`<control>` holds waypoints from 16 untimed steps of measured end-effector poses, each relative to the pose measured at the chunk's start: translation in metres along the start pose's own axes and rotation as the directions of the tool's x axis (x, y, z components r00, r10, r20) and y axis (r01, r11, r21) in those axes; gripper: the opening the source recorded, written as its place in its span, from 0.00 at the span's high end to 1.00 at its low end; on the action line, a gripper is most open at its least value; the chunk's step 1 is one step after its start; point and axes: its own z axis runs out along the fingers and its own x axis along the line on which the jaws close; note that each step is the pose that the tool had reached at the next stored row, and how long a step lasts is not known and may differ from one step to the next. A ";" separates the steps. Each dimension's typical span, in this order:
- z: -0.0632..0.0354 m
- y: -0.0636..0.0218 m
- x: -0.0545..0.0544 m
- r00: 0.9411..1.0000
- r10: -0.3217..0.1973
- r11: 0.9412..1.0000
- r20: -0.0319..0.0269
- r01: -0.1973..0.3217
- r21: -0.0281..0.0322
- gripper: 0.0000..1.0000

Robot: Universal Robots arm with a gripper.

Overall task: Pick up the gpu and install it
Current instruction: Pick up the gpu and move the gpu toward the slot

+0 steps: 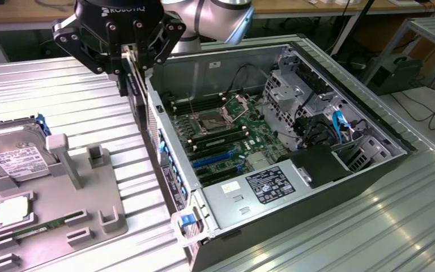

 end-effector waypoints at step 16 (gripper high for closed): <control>0.0007 -0.0005 -0.028 1.000 -0.020 1.000 -0.001 0.020 0.000 0.72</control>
